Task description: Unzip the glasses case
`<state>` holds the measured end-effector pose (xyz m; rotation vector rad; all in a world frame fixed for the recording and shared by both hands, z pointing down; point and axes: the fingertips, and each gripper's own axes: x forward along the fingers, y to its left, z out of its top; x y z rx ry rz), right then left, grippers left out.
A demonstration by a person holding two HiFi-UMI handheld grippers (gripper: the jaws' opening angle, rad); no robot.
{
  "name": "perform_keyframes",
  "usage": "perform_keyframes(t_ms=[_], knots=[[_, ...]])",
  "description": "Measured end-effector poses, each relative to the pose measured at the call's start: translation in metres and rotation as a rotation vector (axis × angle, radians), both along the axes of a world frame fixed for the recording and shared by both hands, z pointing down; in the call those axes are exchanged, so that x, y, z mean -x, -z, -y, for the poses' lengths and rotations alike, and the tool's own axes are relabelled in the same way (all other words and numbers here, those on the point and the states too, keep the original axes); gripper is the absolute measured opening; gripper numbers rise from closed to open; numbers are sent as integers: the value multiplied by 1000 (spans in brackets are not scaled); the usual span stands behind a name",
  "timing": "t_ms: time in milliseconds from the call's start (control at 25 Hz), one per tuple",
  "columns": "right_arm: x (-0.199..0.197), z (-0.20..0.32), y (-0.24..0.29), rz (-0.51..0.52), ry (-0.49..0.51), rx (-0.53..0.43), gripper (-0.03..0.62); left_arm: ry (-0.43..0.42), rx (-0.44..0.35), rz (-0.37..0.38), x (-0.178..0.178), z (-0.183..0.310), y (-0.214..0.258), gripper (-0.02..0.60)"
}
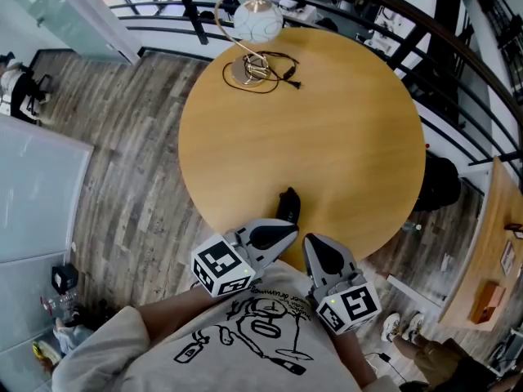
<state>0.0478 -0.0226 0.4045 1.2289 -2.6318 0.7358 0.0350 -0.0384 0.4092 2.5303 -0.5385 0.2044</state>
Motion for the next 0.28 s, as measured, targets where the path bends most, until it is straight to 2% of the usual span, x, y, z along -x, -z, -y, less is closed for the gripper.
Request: perform_keyframes(t_ms=[280], knots=[[-2, 0, -1, -6, -6, 0, 23, -2, 0, 3, -1, -1, -1, 6]])
